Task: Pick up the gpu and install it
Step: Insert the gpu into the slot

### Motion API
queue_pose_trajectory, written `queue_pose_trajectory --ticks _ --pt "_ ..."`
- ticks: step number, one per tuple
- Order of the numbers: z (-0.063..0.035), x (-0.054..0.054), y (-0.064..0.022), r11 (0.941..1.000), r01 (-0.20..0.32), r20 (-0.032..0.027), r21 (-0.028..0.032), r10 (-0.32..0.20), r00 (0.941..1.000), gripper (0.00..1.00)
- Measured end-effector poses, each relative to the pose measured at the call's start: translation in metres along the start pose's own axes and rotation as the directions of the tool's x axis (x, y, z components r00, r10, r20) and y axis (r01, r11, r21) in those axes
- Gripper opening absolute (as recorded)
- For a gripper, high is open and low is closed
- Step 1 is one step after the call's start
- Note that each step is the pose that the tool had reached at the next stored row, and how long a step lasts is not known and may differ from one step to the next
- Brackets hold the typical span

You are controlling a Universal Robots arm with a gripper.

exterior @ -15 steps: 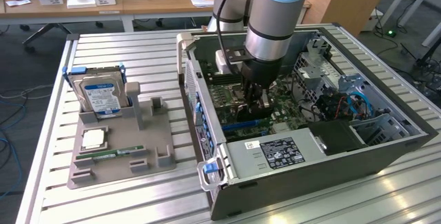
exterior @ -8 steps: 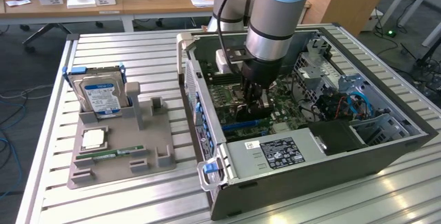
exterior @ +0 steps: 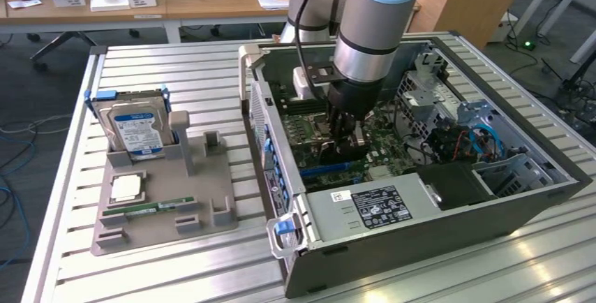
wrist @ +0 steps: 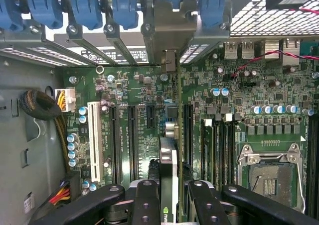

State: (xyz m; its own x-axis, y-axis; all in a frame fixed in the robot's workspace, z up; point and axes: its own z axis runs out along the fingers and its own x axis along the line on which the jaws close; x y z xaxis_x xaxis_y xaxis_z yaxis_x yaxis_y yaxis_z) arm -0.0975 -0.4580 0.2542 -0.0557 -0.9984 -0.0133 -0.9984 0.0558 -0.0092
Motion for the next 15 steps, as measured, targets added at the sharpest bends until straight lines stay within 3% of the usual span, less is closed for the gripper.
queue_pose_trajectory --ticks 15 --pt "0.0024 0.0 -0.0001 1.0 0.001 -0.0001 0.0002 -0.001 1.0 0.27"
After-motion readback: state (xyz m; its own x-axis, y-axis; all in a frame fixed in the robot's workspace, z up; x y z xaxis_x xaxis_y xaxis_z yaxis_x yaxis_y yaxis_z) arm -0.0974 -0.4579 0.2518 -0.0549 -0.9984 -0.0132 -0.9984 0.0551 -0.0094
